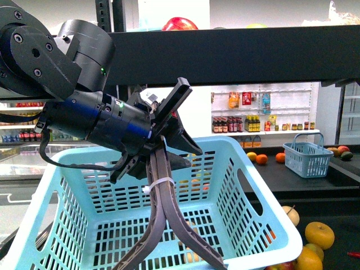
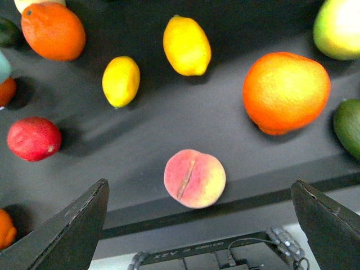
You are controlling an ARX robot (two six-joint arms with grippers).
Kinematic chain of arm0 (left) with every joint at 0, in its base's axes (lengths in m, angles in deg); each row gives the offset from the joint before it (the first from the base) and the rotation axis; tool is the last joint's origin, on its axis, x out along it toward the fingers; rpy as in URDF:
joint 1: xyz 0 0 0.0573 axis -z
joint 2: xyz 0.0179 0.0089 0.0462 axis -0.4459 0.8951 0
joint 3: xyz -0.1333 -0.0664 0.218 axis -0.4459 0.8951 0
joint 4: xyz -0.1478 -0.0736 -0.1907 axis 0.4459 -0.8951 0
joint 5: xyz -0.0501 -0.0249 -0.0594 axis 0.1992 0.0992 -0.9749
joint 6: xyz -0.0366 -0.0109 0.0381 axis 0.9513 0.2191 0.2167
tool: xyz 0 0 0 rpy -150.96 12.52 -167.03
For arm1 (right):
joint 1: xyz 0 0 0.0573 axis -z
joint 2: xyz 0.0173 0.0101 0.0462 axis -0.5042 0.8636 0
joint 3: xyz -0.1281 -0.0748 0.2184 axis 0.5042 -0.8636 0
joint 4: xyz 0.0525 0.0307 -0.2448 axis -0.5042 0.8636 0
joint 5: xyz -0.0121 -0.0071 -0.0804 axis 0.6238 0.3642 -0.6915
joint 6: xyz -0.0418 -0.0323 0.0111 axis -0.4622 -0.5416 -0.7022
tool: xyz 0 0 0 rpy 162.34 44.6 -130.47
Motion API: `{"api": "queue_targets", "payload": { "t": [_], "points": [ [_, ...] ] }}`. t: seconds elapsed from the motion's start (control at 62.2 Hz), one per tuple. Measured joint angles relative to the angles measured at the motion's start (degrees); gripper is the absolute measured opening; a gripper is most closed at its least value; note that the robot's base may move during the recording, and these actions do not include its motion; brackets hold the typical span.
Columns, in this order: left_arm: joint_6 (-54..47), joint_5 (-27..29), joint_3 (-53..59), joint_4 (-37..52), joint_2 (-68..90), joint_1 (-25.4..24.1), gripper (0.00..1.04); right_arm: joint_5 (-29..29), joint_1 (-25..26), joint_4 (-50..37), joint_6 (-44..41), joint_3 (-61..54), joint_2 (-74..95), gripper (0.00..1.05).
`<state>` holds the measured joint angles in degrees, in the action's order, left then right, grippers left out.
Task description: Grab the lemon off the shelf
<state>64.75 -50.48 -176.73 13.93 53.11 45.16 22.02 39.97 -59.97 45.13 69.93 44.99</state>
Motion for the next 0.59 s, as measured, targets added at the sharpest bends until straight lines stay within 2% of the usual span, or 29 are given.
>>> {"api": "queue_targets", "payload": {
  "t": [0.289, 0.595],
  "points": [
    [0.00, 0.15, 0.00, 0.00, 0.00, -0.04, 0.30, -3.85, -3.67, -0.74, -11.65, 19.63, 24.70, 0.97],
    [0.00, 0.04, 0.00, 0.00, 0.00, -0.04, 0.30, -6.05, -4.20, -0.33, -16.22, 34.95, 38.47, 0.97]
  ]
}}
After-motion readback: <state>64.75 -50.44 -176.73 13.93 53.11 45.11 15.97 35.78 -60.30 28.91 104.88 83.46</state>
